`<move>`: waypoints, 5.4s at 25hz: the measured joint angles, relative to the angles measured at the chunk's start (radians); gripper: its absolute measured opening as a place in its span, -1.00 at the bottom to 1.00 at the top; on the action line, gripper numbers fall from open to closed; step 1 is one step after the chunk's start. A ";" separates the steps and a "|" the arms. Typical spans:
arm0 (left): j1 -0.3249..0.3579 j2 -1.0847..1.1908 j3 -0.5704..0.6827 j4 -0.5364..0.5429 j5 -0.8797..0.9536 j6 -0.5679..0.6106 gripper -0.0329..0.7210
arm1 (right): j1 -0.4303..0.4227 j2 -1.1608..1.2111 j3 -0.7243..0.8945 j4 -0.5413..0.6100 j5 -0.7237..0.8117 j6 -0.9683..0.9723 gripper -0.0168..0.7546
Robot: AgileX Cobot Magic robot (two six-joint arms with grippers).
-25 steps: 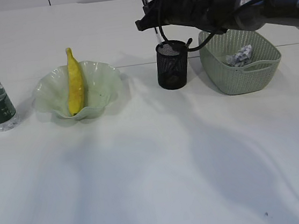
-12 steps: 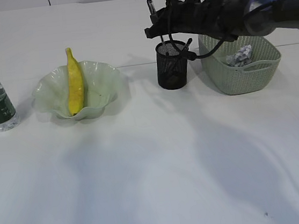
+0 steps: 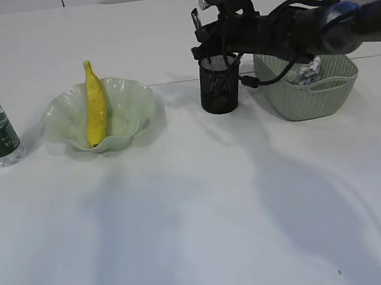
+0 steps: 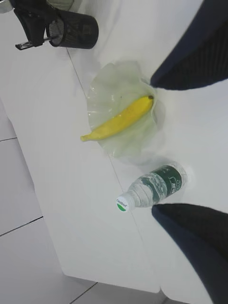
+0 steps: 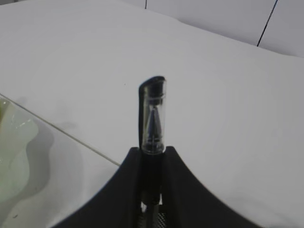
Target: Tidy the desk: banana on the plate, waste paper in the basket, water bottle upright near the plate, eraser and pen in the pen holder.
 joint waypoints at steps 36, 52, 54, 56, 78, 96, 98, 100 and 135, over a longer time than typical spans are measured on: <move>0.000 0.000 0.000 -0.058 0.010 0.000 0.49 | -0.006 0.000 0.012 -0.028 -0.041 0.040 -0.56; 0.000 0.000 0.000 -0.059 0.010 0.000 0.49 | -0.009 -0.026 0.016 -0.029 -0.033 0.086 -0.34; 0.000 0.000 0.000 -0.059 0.003 0.000 0.49 | -0.009 -0.045 0.016 -0.039 -0.017 0.100 -0.34; 0.000 0.000 0.000 -0.060 -0.006 0.000 0.49 | -0.009 -0.067 0.016 -0.045 -0.008 0.121 -0.34; 0.000 0.000 0.000 0.019 -0.269 0.000 0.49 | -0.009 -0.411 0.016 -0.450 0.135 0.462 -0.34; 0.000 0.000 0.000 0.019 -0.412 0.000 0.49 | -0.009 -0.709 0.115 -0.707 0.347 0.486 -0.34; 0.000 0.000 0.000 0.019 -0.417 0.000 0.49 | -0.009 -0.742 0.165 -0.745 0.366 0.486 -0.34; 0.000 0.000 0.000 0.019 -0.417 0.000 0.49 | -0.009 -0.783 0.212 -0.759 0.382 0.486 -0.34; 0.148 -0.584 -0.295 0.199 0.268 -0.051 0.49 | -0.009 -1.438 0.658 -0.699 0.396 0.510 -0.34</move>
